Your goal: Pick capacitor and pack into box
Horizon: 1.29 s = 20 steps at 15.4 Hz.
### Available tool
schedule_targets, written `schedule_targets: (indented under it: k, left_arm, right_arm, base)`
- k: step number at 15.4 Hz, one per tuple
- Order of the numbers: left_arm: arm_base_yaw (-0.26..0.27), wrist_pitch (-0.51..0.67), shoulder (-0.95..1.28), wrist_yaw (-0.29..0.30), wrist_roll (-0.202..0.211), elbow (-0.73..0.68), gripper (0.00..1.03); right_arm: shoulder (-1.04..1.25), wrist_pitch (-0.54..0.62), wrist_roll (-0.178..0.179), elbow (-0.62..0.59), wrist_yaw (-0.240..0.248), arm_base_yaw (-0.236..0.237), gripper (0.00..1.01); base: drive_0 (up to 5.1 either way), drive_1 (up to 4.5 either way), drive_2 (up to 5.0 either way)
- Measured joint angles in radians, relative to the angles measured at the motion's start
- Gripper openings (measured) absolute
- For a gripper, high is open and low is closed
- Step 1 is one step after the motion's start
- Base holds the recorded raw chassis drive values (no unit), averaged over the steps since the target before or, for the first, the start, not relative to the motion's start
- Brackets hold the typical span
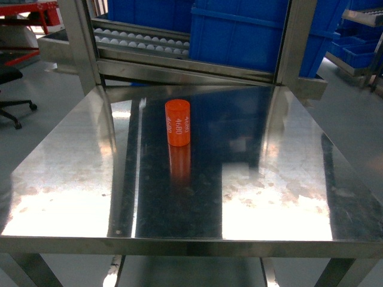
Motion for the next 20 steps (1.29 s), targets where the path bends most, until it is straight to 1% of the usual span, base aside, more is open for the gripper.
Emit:
schedule_targets:
  k: [20]
  left_arm:
    - [0.000, 0.000, 0.000, 0.000, 0.000, 0.000, 0.98]
  right_arm:
    - [0.000, 0.000, 0.000, 0.000, 0.000, 0.000, 0.98]
  base:
    - [0.0, 0.00, 0.0]
